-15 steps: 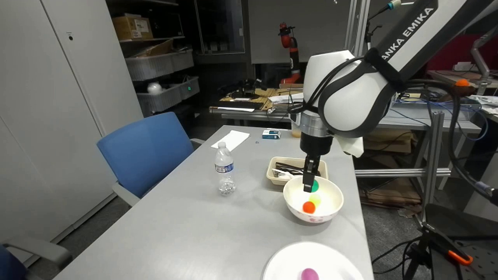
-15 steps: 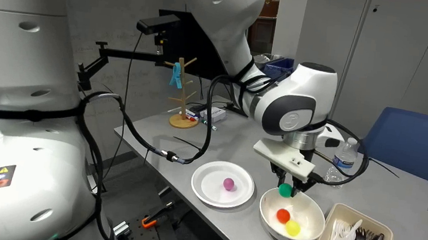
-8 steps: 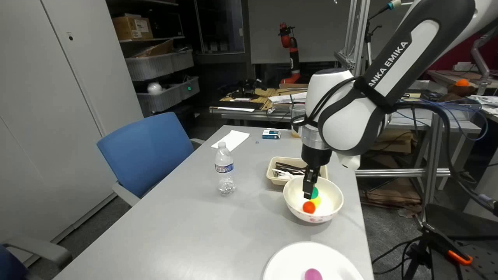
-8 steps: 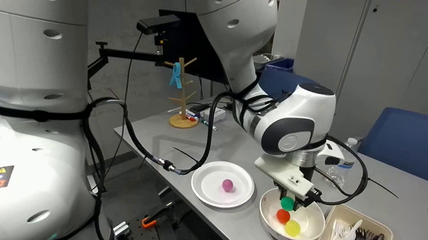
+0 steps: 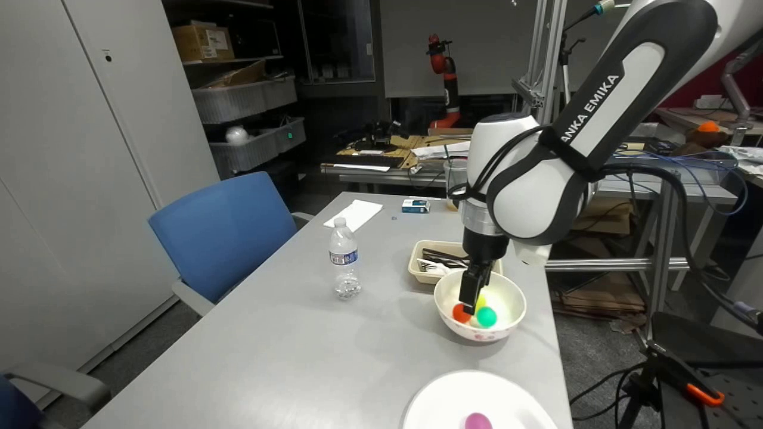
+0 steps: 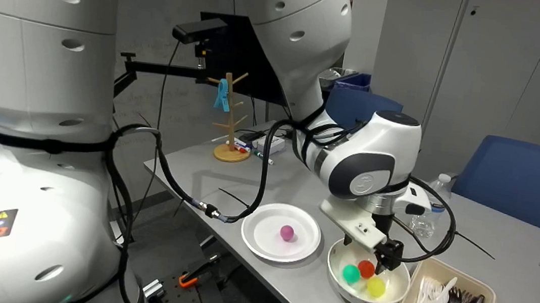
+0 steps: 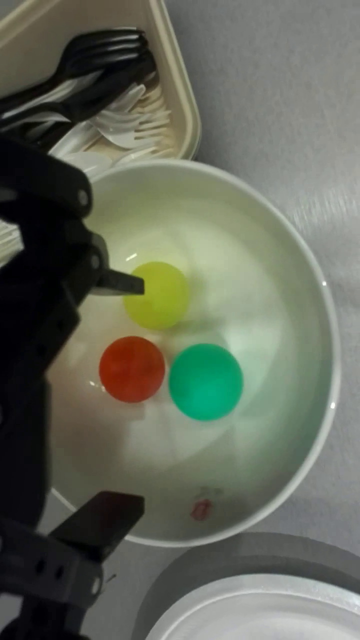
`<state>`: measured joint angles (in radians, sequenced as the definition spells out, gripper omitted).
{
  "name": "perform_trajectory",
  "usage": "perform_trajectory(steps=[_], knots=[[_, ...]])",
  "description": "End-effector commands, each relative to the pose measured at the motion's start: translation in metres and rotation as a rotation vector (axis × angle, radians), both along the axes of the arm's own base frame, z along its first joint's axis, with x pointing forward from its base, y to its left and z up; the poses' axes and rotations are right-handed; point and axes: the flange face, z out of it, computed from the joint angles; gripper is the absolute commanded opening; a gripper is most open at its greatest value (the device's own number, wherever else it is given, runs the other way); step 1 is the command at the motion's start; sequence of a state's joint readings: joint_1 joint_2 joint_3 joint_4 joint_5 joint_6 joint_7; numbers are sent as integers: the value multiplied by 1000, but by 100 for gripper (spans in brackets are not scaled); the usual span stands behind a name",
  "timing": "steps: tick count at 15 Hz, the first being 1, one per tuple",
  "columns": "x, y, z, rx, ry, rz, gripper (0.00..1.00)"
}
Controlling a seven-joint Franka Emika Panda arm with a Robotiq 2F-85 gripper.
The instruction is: Remove the balls from the white plate and place them inside the white bowl
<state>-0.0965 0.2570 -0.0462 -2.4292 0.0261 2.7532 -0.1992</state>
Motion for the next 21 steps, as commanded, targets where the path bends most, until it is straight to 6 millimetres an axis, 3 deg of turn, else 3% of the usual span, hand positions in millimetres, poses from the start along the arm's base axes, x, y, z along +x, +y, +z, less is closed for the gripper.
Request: perform_trajectory(steps=[1, 6, 10, 21], knots=[[-2, 13, 30, -5, 0, -29, 100], [-9, 44, 62, 6, 3, -1, 100], [-16, 77, 70, 23, 31, 66, 100], [-58, 148, 18, 115, 118, 209, 100]])
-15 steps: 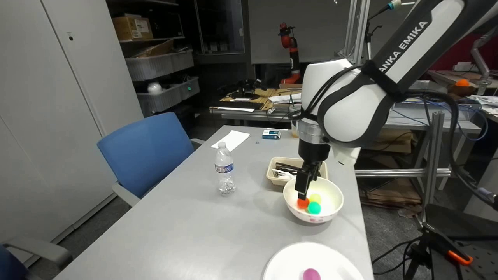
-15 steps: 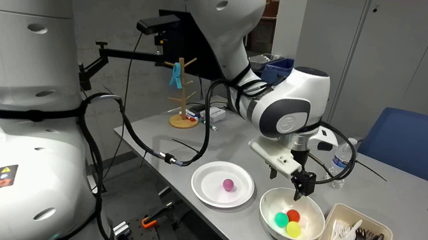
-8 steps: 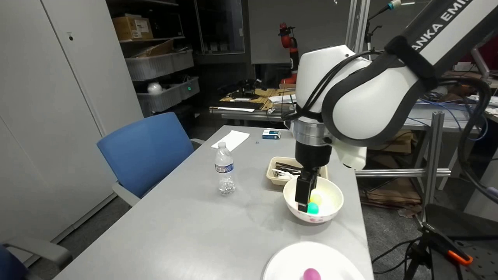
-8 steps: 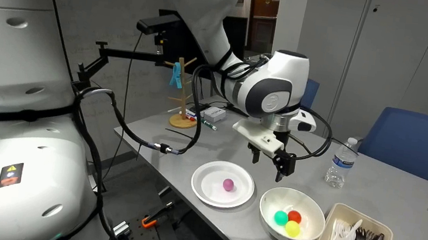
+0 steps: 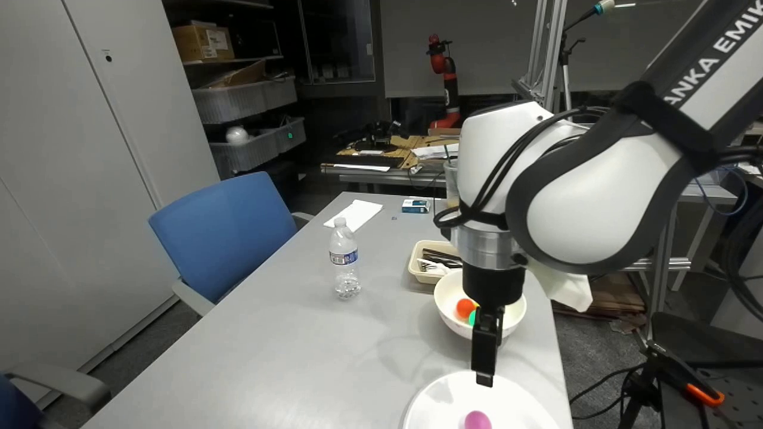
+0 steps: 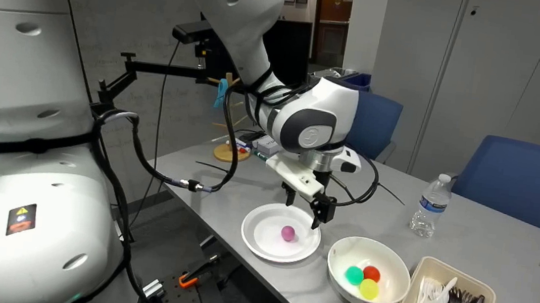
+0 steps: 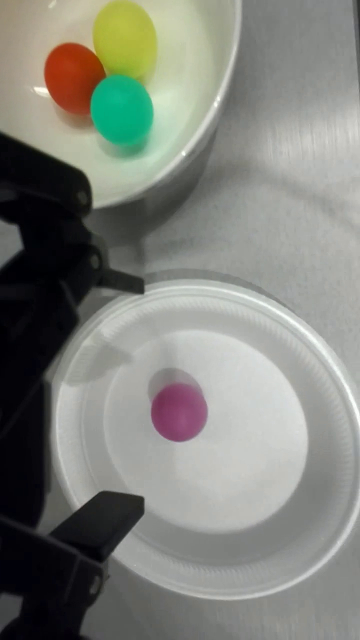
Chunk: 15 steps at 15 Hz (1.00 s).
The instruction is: Remove the balls from the white plate and place them inside the white bowl
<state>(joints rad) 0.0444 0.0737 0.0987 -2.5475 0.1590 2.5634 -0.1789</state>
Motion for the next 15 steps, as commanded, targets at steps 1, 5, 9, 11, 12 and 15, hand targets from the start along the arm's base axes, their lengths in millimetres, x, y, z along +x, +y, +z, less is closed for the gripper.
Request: perform_trajectory(steps=[1, 5, 9, 11, 12, 15], knots=[[-14, 17, -18, 22, -8, 69, 100], [-22, 30, -41, 12, -14, 116, 100], [-20, 25, -38, 4, 8, 90, 100], [-19, 25, -37, 4, 6, 89, 100], [-19, 25, -37, 4, 5, 89, 100], [-13, 19, -38, -47, -19, 107, 100]])
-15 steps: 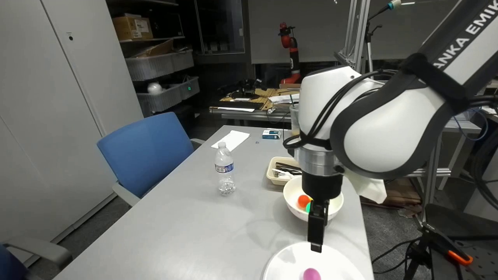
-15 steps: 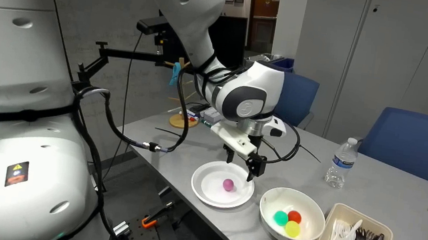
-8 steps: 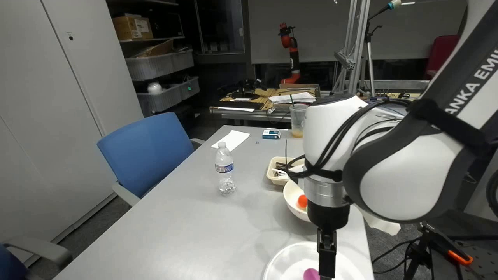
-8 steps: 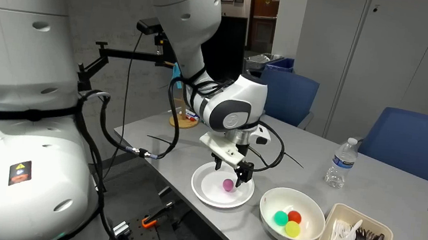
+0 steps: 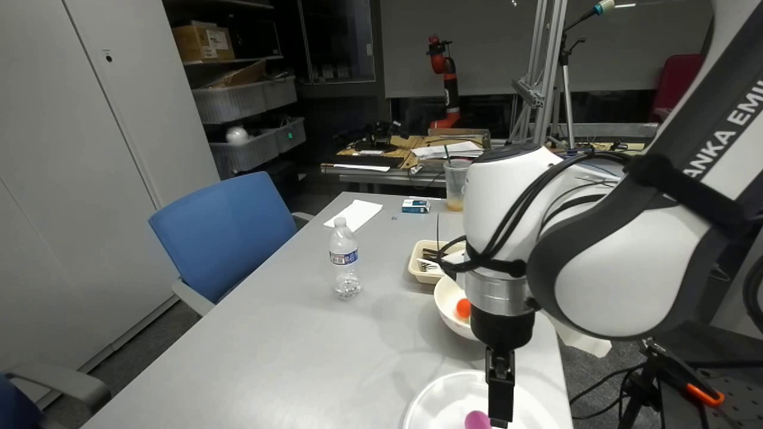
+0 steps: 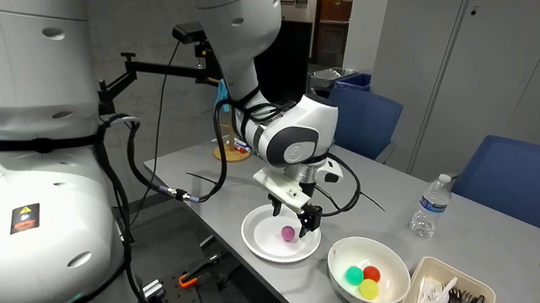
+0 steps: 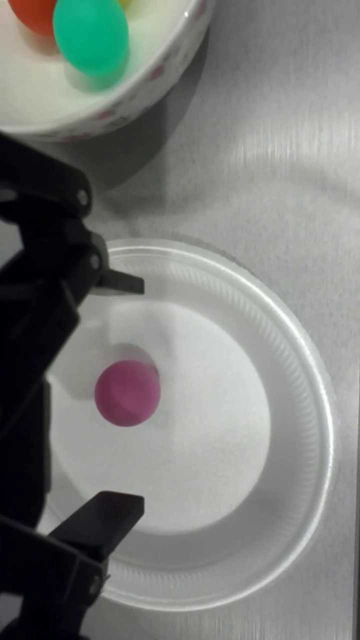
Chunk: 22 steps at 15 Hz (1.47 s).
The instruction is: Remove the balls from the white plate and place them inside the white bowl
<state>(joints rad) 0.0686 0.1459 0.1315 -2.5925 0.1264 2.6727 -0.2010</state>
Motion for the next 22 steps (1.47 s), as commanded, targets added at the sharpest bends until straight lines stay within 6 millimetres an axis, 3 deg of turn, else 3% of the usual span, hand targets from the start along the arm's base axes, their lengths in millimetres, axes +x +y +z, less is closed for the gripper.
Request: perform_trajectory(steps=[1, 13, 19, 20, 22], knots=[[8, -2, -2, -40, -37, 21, 100], [14, 28, -33, -25, -113, 104, 98], [9, 28, -55, -30, -94, 100, 79], [8, 28, -57, -30, -91, 100, 61], [7, 28, -61, -31, -83, 99, 54]])
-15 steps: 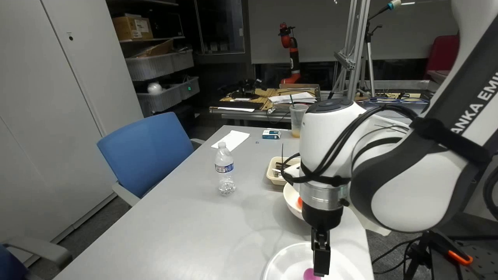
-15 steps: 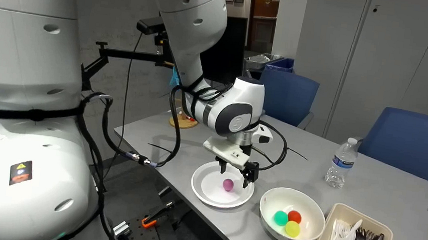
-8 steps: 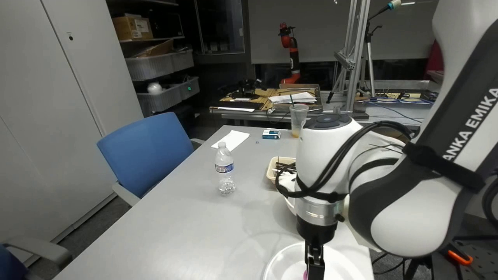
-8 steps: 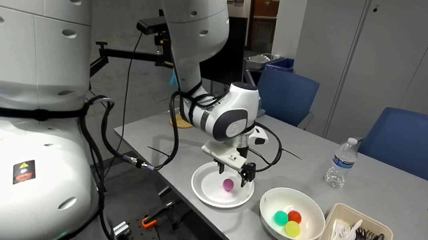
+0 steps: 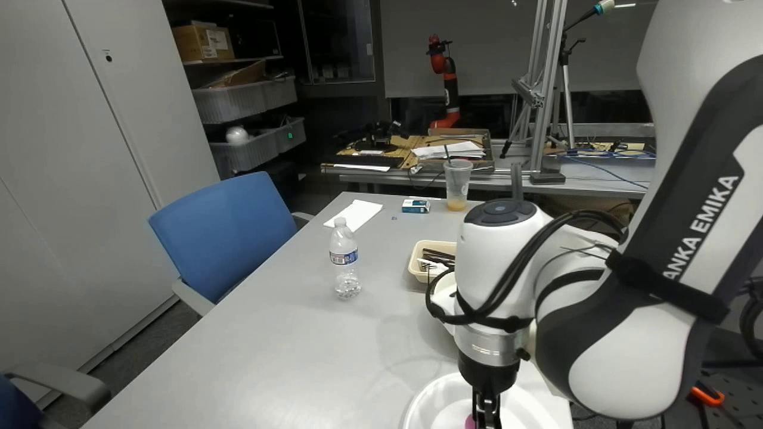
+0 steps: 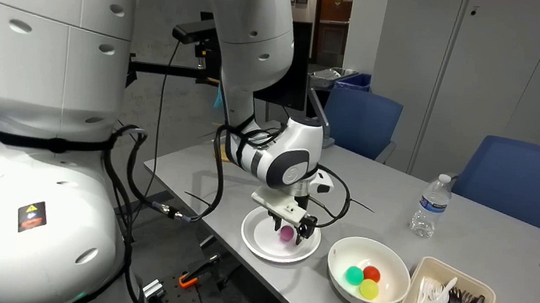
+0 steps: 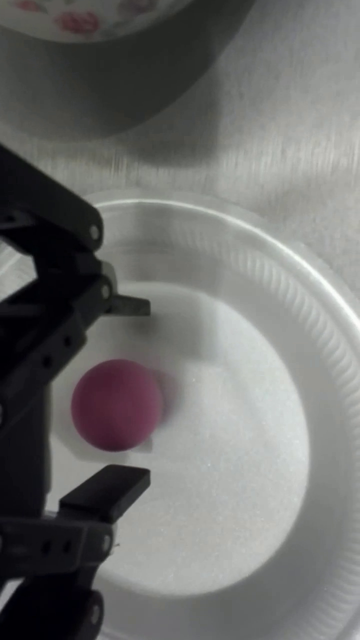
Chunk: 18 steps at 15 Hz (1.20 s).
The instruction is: Remove the balls from the white plate and place them inside the white bowl
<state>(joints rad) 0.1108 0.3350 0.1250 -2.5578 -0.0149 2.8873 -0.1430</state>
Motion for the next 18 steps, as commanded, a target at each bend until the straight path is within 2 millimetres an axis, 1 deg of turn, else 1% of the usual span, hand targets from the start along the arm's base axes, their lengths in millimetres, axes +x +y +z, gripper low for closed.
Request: perform_trajectory(steps=[1, 4, 5, 8, 9, 14, 18], knots=[[3, 3, -8, -8, -12, 0, 47], [3, 3, -10, -7, -7, -1, 22], [3, 3, -10, -8, -9, -1, 18], [3, 2, -3, -12, -14, -8, 18], [5, 2, 5, -14, -14, -14, 18], [12, -5, 58, -28, -3, 12, 18], [22, -31, 101, -93, -26, -3, 18]])
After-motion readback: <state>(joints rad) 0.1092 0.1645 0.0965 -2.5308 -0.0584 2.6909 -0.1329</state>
